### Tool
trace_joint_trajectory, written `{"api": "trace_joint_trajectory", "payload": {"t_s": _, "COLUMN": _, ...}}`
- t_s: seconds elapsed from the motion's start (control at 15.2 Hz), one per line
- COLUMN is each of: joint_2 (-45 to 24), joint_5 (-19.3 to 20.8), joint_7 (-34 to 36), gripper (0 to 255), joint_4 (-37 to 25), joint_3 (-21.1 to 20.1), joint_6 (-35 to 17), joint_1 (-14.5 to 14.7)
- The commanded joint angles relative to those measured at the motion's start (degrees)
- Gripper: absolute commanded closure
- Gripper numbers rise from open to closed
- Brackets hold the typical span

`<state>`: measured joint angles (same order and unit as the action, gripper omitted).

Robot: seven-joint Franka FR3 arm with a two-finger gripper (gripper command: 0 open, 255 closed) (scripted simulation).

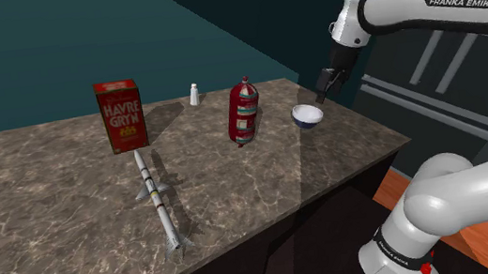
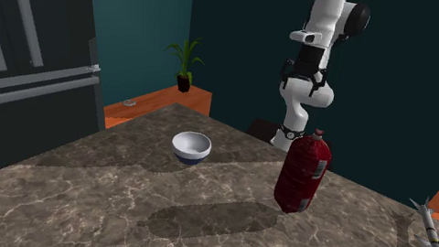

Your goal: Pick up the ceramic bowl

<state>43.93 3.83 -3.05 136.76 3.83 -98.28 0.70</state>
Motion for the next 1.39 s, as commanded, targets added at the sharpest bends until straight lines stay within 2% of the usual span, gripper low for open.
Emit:
{"api": "trace_joint_trajectory", "payload": {"t_s": 0.0, "joint_2": 0.00, "joint_5": 0.00, "joint_7": 0.00, "gripper": 0, "joint_4": 0.00, "joint_3": 0.00, "joint_6": 0.00, "joint_1": 0.00}}
{"api": "trace_joint_trajectory", "payload": {"t_s": 0.73, "joint_2": -19.88, "joint_5": 2.84, "joint_7": -6.74, "gripper": 0, "joint_4": -4.42, "joint_3": 7.90, "joint_6": -14.14, "joint_1": -2.32}}
{"api": "trace_joint_trajectory", "payload": {"t_s": 1.32, "joint_2": -38.89, "joint_5": 0.29, "joint_7": -13.37, "gripper": 0, "joint_4": -14.24, "joint_3": 13.30, "joint_6": -22.04, "joint_1": -3.71}}
